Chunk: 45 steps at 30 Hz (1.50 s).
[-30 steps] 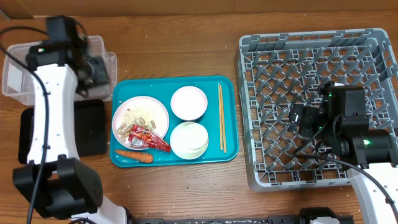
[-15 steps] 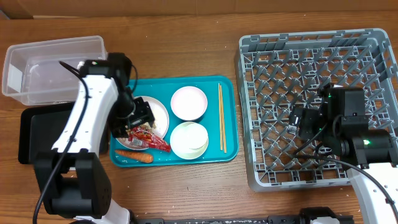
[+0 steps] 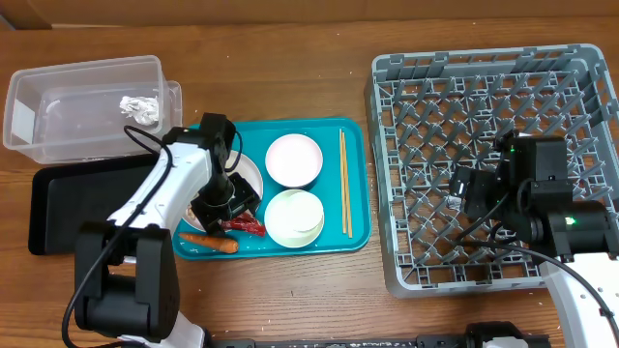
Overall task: Sort waste into correct bins and load items into the dishwasher
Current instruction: 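Grasp the red snack wrapper on the plate with left gripper, then move the red wrapper with left gripper and drop it into clear bin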
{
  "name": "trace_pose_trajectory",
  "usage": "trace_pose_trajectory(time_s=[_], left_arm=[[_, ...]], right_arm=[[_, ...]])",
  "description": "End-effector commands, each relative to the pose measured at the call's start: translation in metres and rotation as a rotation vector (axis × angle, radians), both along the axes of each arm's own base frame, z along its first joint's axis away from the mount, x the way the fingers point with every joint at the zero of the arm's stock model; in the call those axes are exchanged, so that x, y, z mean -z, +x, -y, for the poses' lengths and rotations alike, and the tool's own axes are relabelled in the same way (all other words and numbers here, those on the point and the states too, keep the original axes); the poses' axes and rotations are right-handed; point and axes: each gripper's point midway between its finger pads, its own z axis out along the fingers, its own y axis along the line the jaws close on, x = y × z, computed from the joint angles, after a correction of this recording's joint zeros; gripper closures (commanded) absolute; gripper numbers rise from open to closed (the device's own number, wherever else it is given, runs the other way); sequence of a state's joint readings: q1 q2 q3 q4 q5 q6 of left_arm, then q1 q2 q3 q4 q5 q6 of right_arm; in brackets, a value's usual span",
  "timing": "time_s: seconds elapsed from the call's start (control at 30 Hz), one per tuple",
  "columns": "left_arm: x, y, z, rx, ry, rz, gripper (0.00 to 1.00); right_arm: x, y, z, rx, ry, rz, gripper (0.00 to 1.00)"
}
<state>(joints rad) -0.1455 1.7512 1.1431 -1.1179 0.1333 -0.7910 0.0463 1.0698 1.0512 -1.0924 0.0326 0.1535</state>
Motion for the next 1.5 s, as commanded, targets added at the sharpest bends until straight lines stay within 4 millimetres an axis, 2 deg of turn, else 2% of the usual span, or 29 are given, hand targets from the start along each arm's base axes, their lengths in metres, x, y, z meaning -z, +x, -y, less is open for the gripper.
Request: trace_pose_trajectory(time_s=[0.0,0.07,0.1,0.13,0.23,0.4,0.53,0.6,0.77,0.87,0.9,1.03,1.1,1.2,1.3,1.47], left_arm=[[0.002,-0.003,-0.004,-0.053,0.054,0.004,0.36],[0.005,-0.001,-0.002,-0.052,0.051,0.018,0.42],[0.005,0.001,-0.001,-0.049,0.049,0.026,0.49],[0.005,0.003,0.000,-0.047,0.045,0.033,0.60],[0.005,0.003,0.000,-0.046,0.045,0.036,0.70],[0.005,0.003,0.000,-0.045,0.045,0.035,0.96],[0.004,0.002,0.000,-0.044,0.045,0.029,0.96],[-0.004,0.004,-0.002,-0.027,0.042,0.030,0.96],[-0.044,0.031,-0.011,0.033,0.045,0.135,0.96],[-0.081,0.054,-0.030,0.040,0.106,0.251,0.96],[-0.103,0.070,-0.044,0.041,0.149,0.327,0.96],[-0.144,0.108,-0.086,0.011,0.276,0.496,0.96],[-0.156,0.127,-0.107,-0.010,0.333,0.582,0.96],[-0.166,0.153,-0.137,-0.049,0.395,0.683,0.96],[-0.167,0.172,-0.160,-0.101,0.423,0.745,0.96],[-0.151,0.192,-0.191,-0.163,0.450,0.766,0.96]], right_arm=[[-0.013,0.005,0.000,0.006,0.004,0.040,0.00],[-0.013,0.005,0.000,0.006,0.004,0.039,0.00],[-0.013,0.005,0.000,0.006,0.004,0.039,0.00],[-0.013,0.005,0.000,0.006,0.004,0.039,0.00],[-0.012,0.005,0.000,0.006,0.004,0.038,0.00],[-0.012,0.004,0.001,0.006,0.004,0.036,0.00],[-0.012,0.004,0.001,0.006,0.003,0.036,0.00],[-0.012,0.004,0.001,0.006,0.003,0.036,0.00],[-0.012,0.004,0.001,0.006,0.003,0.035,0.00],[-0.012,0.003,0.001,0.006,0.003,0.031,0.00],[-0.012,0.003,0.001,0.006,0.003,0.031,0.00],[-0.012,0.003,0.001,0.006,0.003,0.032,0.00],[-0.012,0.003,0.001,0.006,0.003,0.031,0.00],[-0.012,0.003,0.001,0.006,0.003,0.031,0.00],[-0.011,0.003,0.001,0.006,0.003,0.029,0.00],[-0.010,0.001,0.001,0.006,0.003,0.022,0.00]])
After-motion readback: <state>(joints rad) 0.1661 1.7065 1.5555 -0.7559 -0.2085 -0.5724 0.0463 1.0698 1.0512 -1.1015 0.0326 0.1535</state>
